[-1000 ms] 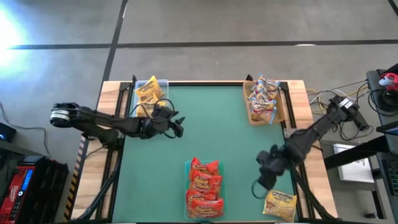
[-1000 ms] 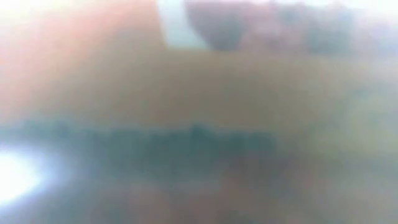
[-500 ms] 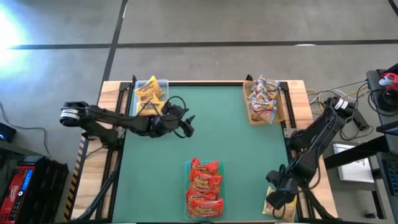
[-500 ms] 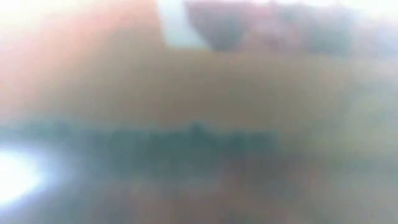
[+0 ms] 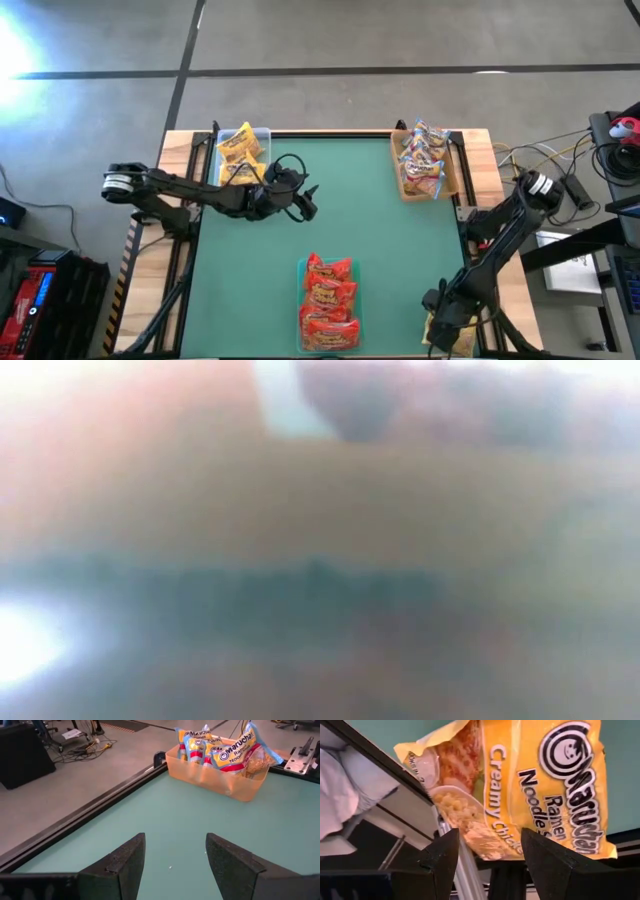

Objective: Sort Maruchan noodles
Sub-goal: Put the yellow noodle pack into the transparent bin

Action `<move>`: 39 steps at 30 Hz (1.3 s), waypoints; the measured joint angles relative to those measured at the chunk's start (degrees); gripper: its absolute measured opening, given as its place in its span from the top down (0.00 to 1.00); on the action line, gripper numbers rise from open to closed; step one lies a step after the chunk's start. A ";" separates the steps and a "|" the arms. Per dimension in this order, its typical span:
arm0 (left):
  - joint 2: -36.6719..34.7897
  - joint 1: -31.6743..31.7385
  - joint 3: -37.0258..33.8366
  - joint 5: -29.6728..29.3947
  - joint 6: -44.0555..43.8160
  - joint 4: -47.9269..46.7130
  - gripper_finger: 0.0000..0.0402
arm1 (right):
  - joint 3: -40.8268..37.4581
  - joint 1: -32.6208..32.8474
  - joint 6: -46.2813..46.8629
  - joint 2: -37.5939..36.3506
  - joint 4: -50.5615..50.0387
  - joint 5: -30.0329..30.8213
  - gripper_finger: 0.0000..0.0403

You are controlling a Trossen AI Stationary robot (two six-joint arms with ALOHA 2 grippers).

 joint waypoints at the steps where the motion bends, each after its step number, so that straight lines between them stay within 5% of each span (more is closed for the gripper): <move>1: 0.00 0.00 0.00 0.00 0.00 0.00 0.52 | -0.01 0.00 -0.46 0.33 -0.09 0.01 0.50; 13: -0.04 0.00 -0.04 -0.02 0.00 0.06 0.52 | 0.09 -0.97 -11.29 3.34 -1.65 6.10 0.50; 26: -0.07 0.00 -0.07 -0.04 0.00 -0.11 0.52 | -0.03 -8.50 -29.98 3.43 -6.42 28.22 0.50; 39: -0.09 0.00 -0.07 -0.04 0.00 -0.40 0.52 | -0.43 -25.96 -59.75 2.31 -6.61 54.75 0.50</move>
